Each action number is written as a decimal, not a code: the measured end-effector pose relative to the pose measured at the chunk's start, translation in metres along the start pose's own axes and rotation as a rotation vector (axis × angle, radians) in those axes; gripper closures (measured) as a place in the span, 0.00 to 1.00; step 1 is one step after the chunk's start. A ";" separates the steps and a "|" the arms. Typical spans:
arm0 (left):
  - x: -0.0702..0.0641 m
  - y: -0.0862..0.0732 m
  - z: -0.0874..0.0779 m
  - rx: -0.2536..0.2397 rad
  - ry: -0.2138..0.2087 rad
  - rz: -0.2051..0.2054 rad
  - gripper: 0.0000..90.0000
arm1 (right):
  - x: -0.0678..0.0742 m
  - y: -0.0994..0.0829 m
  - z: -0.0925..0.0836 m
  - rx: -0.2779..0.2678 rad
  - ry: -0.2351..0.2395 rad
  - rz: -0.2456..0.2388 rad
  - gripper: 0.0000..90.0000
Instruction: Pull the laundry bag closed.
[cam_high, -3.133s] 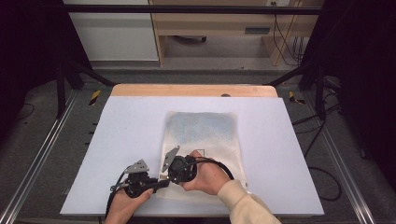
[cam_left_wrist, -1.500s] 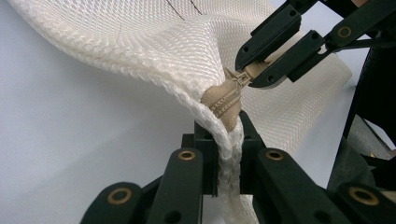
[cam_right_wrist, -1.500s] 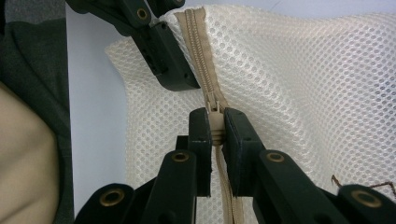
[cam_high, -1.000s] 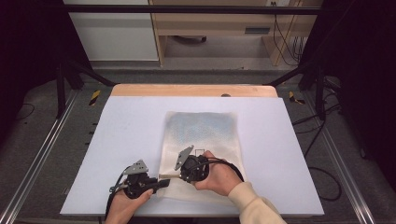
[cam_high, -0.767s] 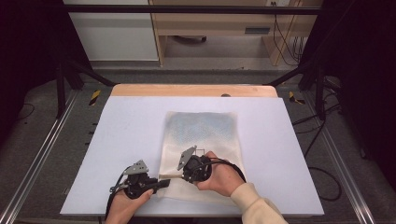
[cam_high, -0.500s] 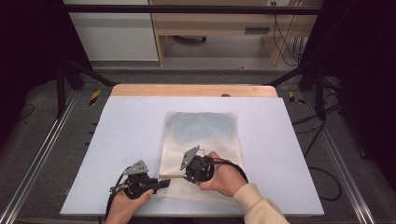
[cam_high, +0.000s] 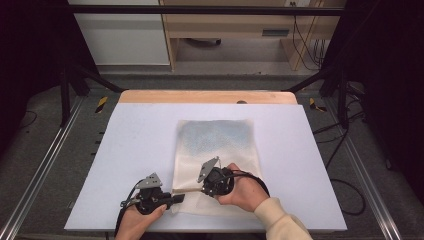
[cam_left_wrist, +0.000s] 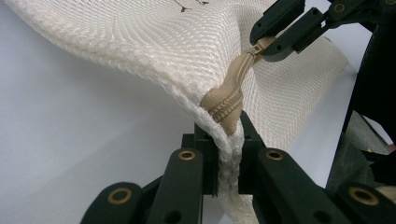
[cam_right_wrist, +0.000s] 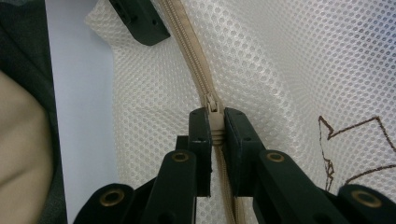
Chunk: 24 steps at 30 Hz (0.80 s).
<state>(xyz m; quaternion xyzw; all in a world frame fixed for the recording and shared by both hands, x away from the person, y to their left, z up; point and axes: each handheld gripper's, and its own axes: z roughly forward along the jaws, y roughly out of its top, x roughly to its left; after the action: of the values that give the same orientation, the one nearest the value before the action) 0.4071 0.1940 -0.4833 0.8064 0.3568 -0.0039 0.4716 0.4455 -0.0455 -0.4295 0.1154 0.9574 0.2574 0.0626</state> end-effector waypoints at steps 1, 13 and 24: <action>0.000 0.000 0.000 0.000 0.000 0.001 0.93 | 0.000 0.000 0.000 0.000 0.000 -0.003 0.91; -0.002 0.000 0.002 0.009 -0.002 0.008 0.93 | 0.000 -0.009 -0.002 0.005 -0.003 0.014 0.91; -0.003 0.000 0.003 0.009 -0.004 0.010 0.93 | 0.000 -0.014 -0.006 0.003 -0.009 0.018 0.91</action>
<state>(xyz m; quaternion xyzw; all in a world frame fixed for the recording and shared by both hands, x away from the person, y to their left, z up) 0.4059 0.1901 -0.4844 0.8104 0.3516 -0.0049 0.4686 0.4421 -0.0604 -0.4315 0.1252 0.9563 0.2561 0.0647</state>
